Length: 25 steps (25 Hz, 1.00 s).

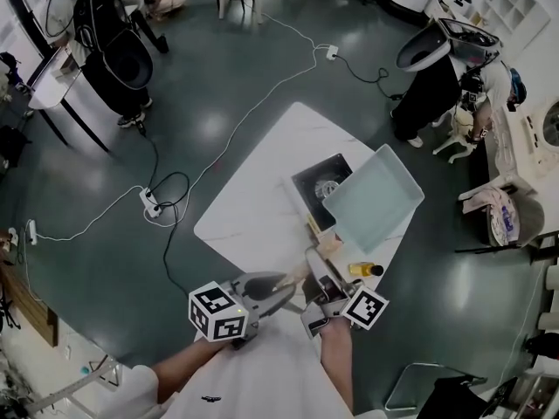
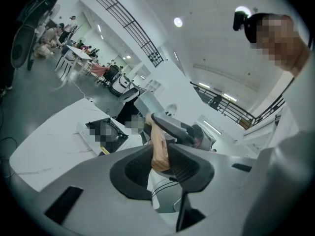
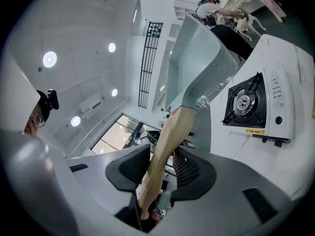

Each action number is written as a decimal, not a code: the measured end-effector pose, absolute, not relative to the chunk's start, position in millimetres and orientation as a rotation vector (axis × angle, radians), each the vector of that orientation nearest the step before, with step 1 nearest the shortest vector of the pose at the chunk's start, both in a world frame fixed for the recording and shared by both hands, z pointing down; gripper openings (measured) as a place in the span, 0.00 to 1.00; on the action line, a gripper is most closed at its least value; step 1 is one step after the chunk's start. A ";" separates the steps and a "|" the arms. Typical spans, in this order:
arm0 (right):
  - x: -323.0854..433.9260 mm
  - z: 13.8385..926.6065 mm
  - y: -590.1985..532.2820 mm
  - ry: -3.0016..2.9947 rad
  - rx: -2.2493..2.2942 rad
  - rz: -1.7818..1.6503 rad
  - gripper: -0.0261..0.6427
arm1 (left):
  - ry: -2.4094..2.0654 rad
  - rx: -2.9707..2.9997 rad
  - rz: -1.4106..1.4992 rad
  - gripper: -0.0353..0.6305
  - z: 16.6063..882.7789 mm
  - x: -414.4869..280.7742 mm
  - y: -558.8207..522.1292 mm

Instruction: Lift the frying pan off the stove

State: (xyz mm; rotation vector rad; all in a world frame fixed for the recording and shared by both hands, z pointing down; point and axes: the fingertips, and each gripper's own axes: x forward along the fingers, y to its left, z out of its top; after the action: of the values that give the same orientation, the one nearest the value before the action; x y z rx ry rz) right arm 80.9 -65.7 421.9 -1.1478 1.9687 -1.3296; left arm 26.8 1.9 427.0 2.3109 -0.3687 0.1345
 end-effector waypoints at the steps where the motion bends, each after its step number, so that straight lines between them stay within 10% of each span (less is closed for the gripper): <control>1: 81.0 422.5 -65.6 1.968 -1.150 -1.331 0.24 | -0.368 2.311 0.135 0.20 427.2 26.9 1.9; 25: 78.3 421.3 -63.8 1.998 -1.148 -1.341 0.24 | -0.374 2.293 0.134 0.20 428.4 29.0 7.4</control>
State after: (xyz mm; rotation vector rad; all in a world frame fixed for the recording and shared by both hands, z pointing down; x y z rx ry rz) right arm 78.3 -63.8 421.3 -1.1479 1.9982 -1.3408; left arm 29.0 7.4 428.4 2.2931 -0.3744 0.1337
